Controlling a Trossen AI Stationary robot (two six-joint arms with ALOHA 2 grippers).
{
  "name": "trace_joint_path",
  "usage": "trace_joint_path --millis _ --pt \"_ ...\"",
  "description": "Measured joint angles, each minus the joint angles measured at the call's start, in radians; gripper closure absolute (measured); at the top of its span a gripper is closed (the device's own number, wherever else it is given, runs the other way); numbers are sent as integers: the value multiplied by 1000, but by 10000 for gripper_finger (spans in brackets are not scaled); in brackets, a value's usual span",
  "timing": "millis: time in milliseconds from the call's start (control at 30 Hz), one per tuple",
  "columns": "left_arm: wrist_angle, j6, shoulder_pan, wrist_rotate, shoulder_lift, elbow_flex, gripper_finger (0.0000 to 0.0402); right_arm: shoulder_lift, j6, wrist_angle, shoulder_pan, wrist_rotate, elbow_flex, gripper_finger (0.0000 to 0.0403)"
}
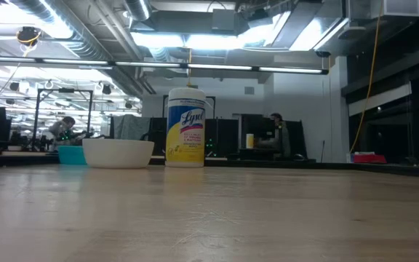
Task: Nest bowls inside each other
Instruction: Stack the red bowl on top of the white bowl
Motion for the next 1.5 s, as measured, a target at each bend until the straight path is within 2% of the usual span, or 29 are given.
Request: trace_joint_path --millis 233,600,833,1000,1200,1400,1500 --pt "6 -46 1 0 1 0 390 0 -12 1 7 8 0 403" --pt "69 -98 -9 30 4 6 284 2 -20 -2 16 50 0 402" --pt "76 -105 -11 9 4 6 256 2 -11 0 17 48 0 402" --pt "75 -94 -11 -14 3 6 278 2 -15 0 16 52 0 402" --pt "56 6 -25 18 2 7 385 2 -16 1 17 63 -1 402" --pt "58 63 -39 6 -6 8 397 2 -18 -3 19 86 13 398" --pt "59 83 -35 4 -6 8 398 2 -21 0 19 104 13 379"
